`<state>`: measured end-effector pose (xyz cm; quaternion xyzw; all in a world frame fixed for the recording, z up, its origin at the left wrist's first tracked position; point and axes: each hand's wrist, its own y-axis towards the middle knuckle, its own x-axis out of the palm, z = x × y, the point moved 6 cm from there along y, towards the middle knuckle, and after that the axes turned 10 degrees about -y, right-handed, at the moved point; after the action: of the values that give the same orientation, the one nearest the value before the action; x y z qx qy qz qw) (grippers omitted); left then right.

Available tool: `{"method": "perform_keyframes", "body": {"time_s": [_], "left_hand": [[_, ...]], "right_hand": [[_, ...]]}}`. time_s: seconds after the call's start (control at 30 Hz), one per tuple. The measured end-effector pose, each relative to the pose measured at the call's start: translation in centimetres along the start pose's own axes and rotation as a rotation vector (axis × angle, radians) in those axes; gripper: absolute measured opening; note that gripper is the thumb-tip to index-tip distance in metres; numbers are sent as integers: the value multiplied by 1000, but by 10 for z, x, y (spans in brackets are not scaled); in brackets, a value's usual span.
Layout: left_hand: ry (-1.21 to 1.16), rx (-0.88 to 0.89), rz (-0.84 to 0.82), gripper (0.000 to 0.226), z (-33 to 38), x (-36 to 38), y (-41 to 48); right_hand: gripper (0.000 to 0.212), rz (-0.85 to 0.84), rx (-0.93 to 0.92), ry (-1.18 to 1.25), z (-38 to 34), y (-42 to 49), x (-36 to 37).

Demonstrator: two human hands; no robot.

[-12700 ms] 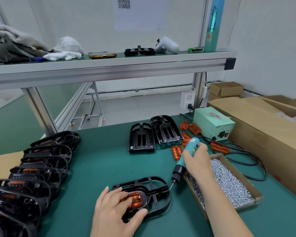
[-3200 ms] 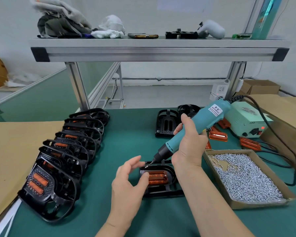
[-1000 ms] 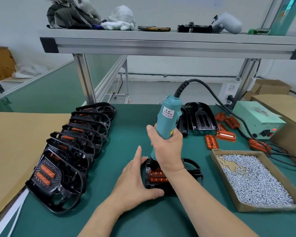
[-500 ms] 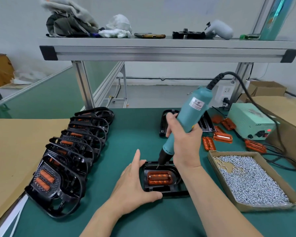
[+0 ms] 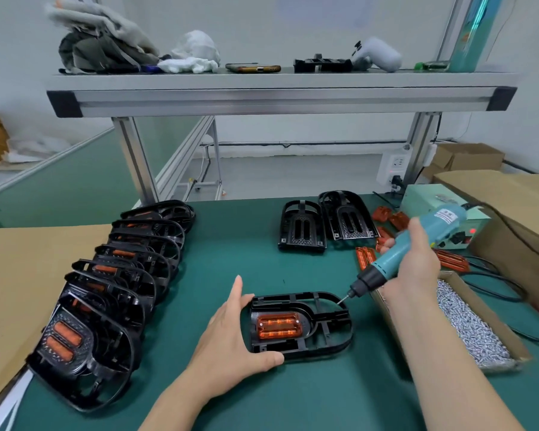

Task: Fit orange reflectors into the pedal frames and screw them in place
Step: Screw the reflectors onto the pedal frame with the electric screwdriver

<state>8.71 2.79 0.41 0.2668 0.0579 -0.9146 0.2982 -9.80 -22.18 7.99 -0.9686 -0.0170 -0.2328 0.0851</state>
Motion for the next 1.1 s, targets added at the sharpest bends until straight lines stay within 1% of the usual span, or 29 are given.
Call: {"method": "perform_keyframes", "body": {"time_s": [0.13,0.27,0.4,0.57,0.63,0.73,0.8,0.87,0.93,1.0,1.1], "left_hand": [[3,4,-4,140,2,0,-1],[10,3,-11,139,2,0,-1],[12,5,-18,138,2,0,0],[-31,-1,-2,133,1,-1,-3],[-59,-1,11,127,0,-3,-4],[-87,4,39,118,0,-6,-6],[-73,14,41,114,2,-6,-7],[-69,23,48,110,3,-7,-7],[-84,20,63,110,3,-9,-8],[-100,10,79,114,2,-9,-8],[-149,-22,113,120,0,-11,-7]], "right_hand": [[19,17,134,-66,10,17,-24],[18,13,185,-201,19,23,-39],[28,-3,204,-295,25,28,-48],[46,77,134,-448,28,34,-63],[56,145,55,-553,25,35,-70],[82,217,-76,-728,20,34,-74],[88,234,-167,-810,16,31,-74],[80,265,-304,-928,8,26,-72],[66,260,-438,-1012,1,19,-67],[53,177,-555,-1055,-3,9,-55],[40,-42,-848,-1122,-9,-15,-28]]}}
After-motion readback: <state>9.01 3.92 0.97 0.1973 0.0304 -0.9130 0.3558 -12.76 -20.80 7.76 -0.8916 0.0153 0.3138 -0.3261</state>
